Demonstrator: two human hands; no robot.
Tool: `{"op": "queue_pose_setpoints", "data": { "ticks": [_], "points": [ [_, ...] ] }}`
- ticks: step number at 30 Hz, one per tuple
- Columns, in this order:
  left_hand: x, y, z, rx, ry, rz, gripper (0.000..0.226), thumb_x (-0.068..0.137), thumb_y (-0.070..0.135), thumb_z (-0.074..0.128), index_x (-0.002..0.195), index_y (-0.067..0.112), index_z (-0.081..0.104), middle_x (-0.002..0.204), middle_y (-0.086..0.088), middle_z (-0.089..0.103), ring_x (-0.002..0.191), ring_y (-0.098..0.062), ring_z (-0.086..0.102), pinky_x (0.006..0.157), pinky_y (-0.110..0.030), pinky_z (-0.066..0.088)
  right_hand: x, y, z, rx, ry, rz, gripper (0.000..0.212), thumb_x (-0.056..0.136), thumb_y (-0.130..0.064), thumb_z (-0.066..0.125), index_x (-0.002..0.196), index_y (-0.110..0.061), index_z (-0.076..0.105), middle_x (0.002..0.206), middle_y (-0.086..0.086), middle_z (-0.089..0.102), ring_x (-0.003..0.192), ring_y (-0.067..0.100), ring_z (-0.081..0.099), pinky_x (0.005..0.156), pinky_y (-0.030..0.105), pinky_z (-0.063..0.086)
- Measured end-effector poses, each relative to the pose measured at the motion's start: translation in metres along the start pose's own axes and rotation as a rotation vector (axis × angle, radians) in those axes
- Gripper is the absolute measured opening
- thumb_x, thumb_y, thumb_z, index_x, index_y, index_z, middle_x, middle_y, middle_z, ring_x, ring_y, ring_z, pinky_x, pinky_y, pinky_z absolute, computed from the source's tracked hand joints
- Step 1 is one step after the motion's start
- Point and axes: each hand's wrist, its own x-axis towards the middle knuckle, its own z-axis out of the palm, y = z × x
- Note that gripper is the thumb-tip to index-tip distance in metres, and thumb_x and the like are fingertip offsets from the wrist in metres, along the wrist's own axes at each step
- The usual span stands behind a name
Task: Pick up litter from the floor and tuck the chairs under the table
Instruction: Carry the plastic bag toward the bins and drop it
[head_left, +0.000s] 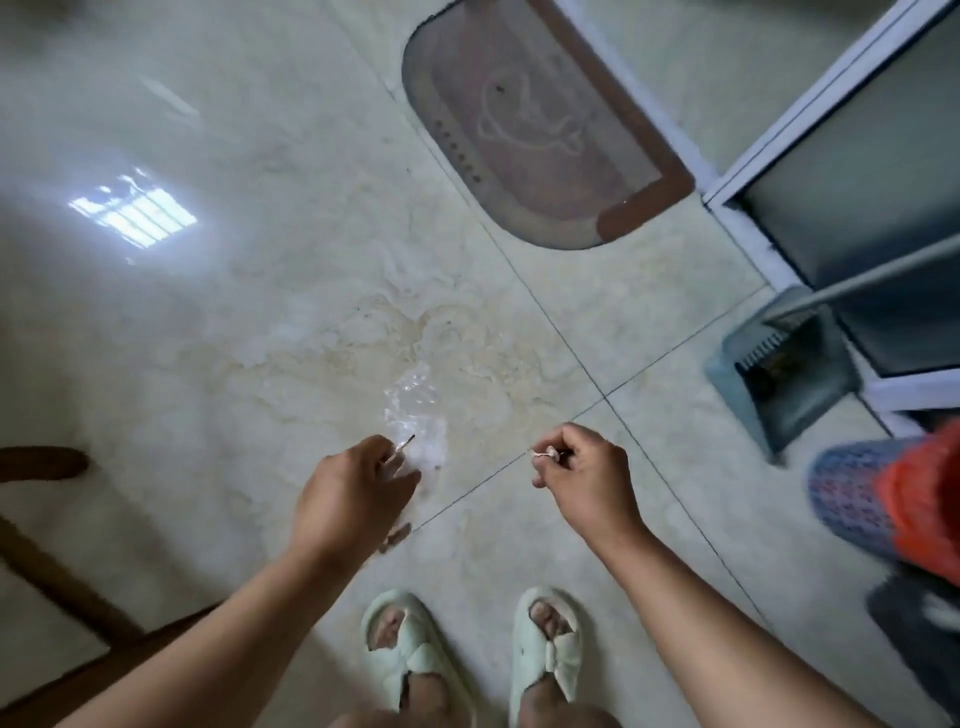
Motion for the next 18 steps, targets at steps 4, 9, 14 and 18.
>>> {"op": "queue_pose_setpoints", "data": {
  "ticks": [4,9,14,18],
  "points": [
    [-0.04,0.099,-0.03,-0.061,-0.126,0.057,0.017,0.074,0.009,0.054,0.059,0.016,0.047,0.048,-0.003,0.054,0.032,-0.005,0.051,0.028,-0.012,0.027,-0.061,-0.037,-0.104,0.078,0.226,0.07,0.031,0.076,0.007,0.061,0.065,-0.022,0.056,0.067,0.0,0.061,0.057,0.015,0.065,0.054,0.012,0.047],
    [-0.079,0.228,-0.018,-0.075,-0.283,0.192,0.013,0.07,0.005,0.044,0.067,0.014,0.052,0.062,-0.01,0.06,0.042,-0.025,0.058,0.031,-0.021,0.035,-0.118,-0.043,-0.237,0.14,0.564,0.115,0.023,0.077,0.009,0.059,0.071,-0.013,0.06,0.071,0.009,0.066,0.057,0.004,0.065,0.06,0.014,0.048],
    [-0.123,0.356,0.042,-0.021,-0.44,0.364,0.007,0.072,0.013,0.048,0.067,0.017,0.051,0.062,-0.006,0.059,0.045,-0.025,0.061,0.035,-0.024,0.04,-0.146,-0.01,-0.363,0.239,0.842,0.193,0.025,0.079,0.007,0.061,0.071,-0.017,0.061,0.064,0.006,0.067,0.06,0.013,0.068,0.063,0.023,0.05],
    [-0.154,0.442,0.118,0.002,-0.546,0.389,0.007,0.071,0.013,0.049,0.066,0.018,0.053,0.066,-0.007,0.06,0.047,-0.025,0.061,0.035,-0.028,0.047,-0.142,0.038,-0.448,0.28,0.947,0.282,0.024,0.078,0.002,0.066,0.07,-0.02,0.063,0.065,0.005,0.068,0.06,0.016,0.067,0.066,0.035,0.053]
  ]
}}
